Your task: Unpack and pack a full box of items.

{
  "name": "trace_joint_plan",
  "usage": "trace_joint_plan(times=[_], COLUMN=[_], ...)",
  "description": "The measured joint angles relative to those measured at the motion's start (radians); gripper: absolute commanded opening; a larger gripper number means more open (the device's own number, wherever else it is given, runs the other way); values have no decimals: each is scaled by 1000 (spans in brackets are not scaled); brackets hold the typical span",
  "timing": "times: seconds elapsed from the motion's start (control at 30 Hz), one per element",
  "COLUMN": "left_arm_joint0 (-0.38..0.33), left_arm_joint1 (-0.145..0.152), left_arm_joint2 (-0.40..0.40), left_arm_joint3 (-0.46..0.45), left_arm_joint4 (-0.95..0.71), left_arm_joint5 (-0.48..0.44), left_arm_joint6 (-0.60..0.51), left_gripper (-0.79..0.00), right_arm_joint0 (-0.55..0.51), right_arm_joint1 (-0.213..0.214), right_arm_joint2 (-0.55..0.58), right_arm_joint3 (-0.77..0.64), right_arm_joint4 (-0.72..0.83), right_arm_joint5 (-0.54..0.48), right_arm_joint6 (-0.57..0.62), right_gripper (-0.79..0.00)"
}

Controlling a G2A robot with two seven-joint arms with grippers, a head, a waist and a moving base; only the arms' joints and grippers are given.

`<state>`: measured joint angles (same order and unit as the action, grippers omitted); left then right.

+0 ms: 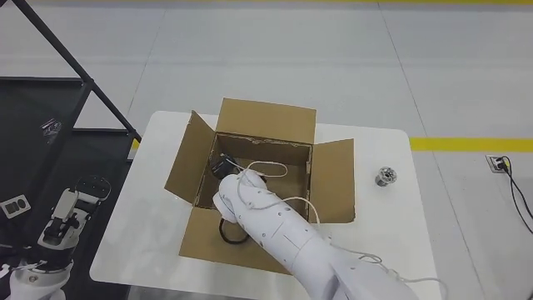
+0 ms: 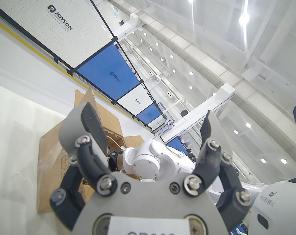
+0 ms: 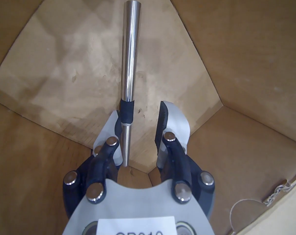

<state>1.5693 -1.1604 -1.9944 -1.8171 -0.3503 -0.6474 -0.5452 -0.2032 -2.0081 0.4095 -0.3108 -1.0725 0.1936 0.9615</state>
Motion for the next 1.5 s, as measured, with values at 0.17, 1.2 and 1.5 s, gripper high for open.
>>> trace_joint_plan(times=[0.17,1.2,1.5], left_arm_joint0=[0,0,0], left_arm_joint1=[0,0,0], left_arm_joint2=[0,0,0], left_arm_joint3=[0,0,0], left_arm_joint4=[0,0,0], left_arm_joint5=[0,0,0], left_arm_joint6=[0,0,0], left_gripper=[0,0,0], right_arm_joint0=[20,-877,-736], right_arm_joint1=[7,456,468], right_arm_joint2=[26,973,1216], right_arm_joint3=[-14,-1884,-1554], right_arm_joint4=[37,-446,-499], right_arm_joint5=[-32,-230,-5], right_arm_joint6=[-14,344,325], right_gripper=[-434,0,0])
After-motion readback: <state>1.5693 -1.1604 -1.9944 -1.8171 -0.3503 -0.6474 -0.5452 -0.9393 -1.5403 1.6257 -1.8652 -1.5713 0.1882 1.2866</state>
